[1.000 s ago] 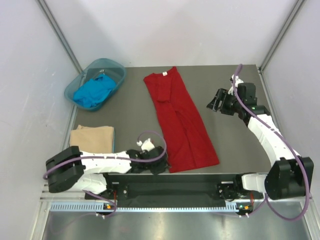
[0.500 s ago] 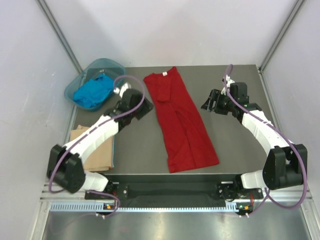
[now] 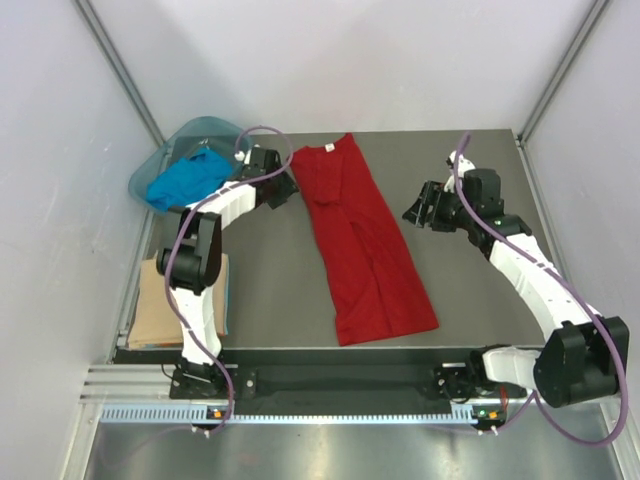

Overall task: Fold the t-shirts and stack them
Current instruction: Fold the tshirt

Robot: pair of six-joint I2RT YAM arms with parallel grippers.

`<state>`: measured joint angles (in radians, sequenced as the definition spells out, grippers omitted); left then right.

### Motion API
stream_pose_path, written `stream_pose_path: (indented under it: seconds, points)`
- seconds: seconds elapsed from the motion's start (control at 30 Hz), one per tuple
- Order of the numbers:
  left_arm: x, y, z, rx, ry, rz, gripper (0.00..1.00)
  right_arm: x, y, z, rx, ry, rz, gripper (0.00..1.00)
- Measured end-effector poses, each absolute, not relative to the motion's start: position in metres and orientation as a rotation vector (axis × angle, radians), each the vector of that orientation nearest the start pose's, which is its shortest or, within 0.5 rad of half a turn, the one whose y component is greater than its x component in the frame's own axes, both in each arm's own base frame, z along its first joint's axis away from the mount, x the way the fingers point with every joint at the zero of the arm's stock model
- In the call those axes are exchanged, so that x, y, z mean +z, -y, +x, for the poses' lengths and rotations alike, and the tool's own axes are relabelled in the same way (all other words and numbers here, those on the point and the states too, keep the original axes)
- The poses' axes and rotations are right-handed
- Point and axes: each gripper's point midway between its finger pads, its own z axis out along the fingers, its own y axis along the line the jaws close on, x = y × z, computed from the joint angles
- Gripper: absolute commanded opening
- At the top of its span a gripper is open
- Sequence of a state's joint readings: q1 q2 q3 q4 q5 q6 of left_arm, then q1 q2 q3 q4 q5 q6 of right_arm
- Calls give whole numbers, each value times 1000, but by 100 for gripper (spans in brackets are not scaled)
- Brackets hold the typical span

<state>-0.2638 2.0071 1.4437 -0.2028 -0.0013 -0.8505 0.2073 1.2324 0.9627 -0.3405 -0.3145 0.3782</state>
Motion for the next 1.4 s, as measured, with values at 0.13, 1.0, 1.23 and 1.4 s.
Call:
stream_pose_path:
  seconds: [0.13,1.0,1.23,1.4]
  points:
    - [64,178,524,-596,-2305,-652,56,188,-140,333,662,-2229,10,63]
    - [42,186,632,-549,-2167,-596,0,155,-143,351,654,-2315,52,63]
    - [45,197,661,-611,-2102,-543,7,134,-145,361,654,-2359,95,63]
    - [48,202,659,-672,-2092,-518,39,130,-146,364,643,-2367,97,62]
